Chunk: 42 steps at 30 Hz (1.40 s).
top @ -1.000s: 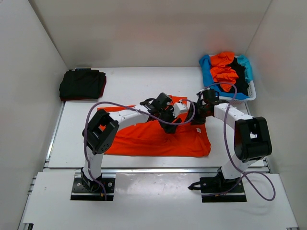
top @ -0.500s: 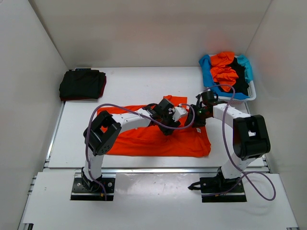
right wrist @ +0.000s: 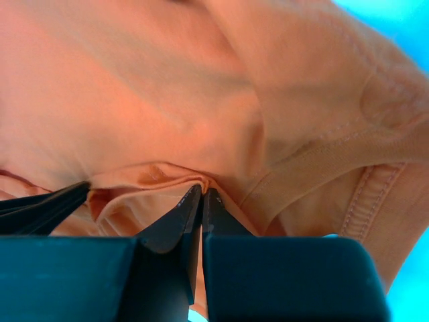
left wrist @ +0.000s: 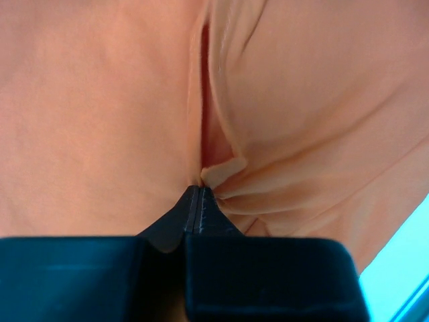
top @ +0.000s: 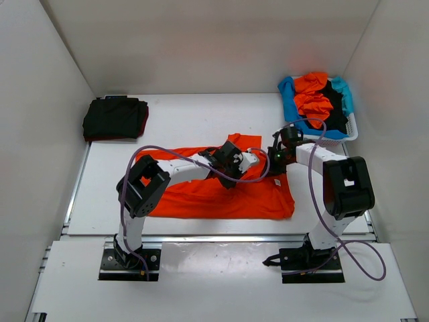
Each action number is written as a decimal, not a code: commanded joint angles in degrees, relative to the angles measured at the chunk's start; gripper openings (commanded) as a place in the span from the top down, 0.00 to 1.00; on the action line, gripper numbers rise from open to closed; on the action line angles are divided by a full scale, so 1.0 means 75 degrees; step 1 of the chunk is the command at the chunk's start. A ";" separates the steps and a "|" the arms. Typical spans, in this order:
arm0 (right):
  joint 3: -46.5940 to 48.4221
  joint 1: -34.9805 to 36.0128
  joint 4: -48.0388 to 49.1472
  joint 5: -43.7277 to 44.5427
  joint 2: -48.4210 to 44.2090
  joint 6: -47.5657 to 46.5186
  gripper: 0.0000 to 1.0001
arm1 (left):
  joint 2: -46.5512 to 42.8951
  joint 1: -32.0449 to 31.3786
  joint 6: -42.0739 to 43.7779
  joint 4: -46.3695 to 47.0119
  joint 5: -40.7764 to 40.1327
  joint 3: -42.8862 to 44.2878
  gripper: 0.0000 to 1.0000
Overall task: Fold and stack the t-shirts
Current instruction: Fold the flattened tshirt in 1/3 of the way
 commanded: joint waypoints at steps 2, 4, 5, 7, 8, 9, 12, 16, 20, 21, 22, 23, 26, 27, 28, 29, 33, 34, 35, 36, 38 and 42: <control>0.0525 -0.0036 0.0364 -0.0095 -0.0035 0.0030 1.00 | -0.0230 0.0113 0.0011 -0.0033 -0.0017 -0.0249 1.00; 0.0712 -0.0036 0.0329 -0.0107 0.0070 0.0030 1.00 | -0.0253 0.0125 -0.0013 -0.0068 -0.0029 -0.0308 1.00; 0.0736 -0.0059 0.0329 -0.0119 0.0106 0.0088 1.00 | -0.0311 0.0160 -0.0024 -0.0092 -0.0063 -0.0285 1.00; 0.0794 -0.0059 0.0341 -0.0166 0.0164 0.0053 1.00 | -0.0346 0.0172 -0.0001 -0.0115 -0.0029 -0.0378 1.00; 0.0783 0.0011 0.0376 -0.0154 0.0269 0.0088 0.99 | -0.0358 0.0230 -0.0036 -0.0116 -0.0063 -0.0379 1.00; 0.0806 -0.0012 0.0353 -0.0143 0.0258 0.0054 0.98 | -0.0393 0.0219 -0.0036 -0.0139 -0.0087 -0.0390 1.00; 0.0817 -0.0094 0.0294 -0.0096 0.0458 0.0030 0.78 | -0.0452 0.0289 -0.0071 -0.0232 -0.0040 -0.0332 1.00; 0.0841 -0.0211 0.0305 -0.0049 0.0354 -0.0017 0.60 | -0.0650 0.0301 -0.0246 -0.0443 0.0077 -0.0203 0.83; 0.0795 -0.0176 0.0236 0.0091 -0.0336 -0.0087 0.46 | -0.0920 0.0382 -0.0516 -0.0642 0.0217 -0.0063 0.32; 0.0771 -0.0188 0.0201 0.0243 -0.0606 -0.0029 0.44 | -0.1037 0.0429 -0.0551 -0.0678 0.0194 0.0031 0.20; 0.0678 -0.0130 0.0096 0.0441 -0.0783 -0.0005 0.43 | -0.1107 0.0453 -0.0633 -0.0771 0.0217 0.0078 0.12; 0.0538 -0.0199 -0.0068 0.0501 -0.1156 0.0064 0.40 | -0.1189 0.0499 -0.0657 -0.0830 0.0160 0.0148 0.06; -0.0163 -0.0339 -0.0548 0.1226 -0.2198 0.0508 0.36 | -0.1552 0.0675 -0.0867 -0.0994 0.0043 0.0475 0.02; -0.0306 -0.0410 -0.0677 0.1356 -0.2597 0.0592 0.36 | -0.1727 0.0722 -0.0845 -0.1076 0.0030 0.0593 0.02; -0.0690 -0.0527 -0.1050 0.1566 -0.2752 0.0755 0.36 | -0.1961 0.0804 -0.0880 -0.1192 -0.0109 0.0687 0.01; -0.1042 -0.0713 -0.1228 0.1626 -0.3090 0.0814 0.36 | -0.2103 0.0979 -0.0845 -0.1252 -0.0145 0.0723 0.01; -0.2237 -0.1230 -0.1920 0.1896 -0.4180 0.1318 0.36 | -0.3214 0.1659 -0.0879 -0.1859 -0.1667 0.0432 0.02; -0.2345 -0.1254 -0.1956 0.1885 -0.4520 0.1447 0.35 | -0.3554 0.2147 -0.0961 -0.2186 -0.2040 0.0152 0.01; -0.2636 -0.1278 -0.2014 0.1885 -0.4581 0.1610 0.35 | -0.3708 0.2814 -0.1066 -0.2422 -0.2102 0.0056 0.02; -0.2825 -0.1278 -0.2015 0.1804 -0.4906 0.1670 0.35 | -0.4034 0.3215 -0.1160 -0.2819 -0.2103 -0.0305 0.02; -0.3211 -0.1278 -0.1770 0.1383 -0.5260 0.1927 0.33 | -0.4342 0.4781 -0.1126 -0.3512 -0.2032 -0.0740 0.02; -0.3903 -0.1326 -0.1277 0.0983 -0.5695 0.2396 0.29 | -0.4319 0.6228 -0.1009 -0.5059 -0.2021 -0.1759 0.01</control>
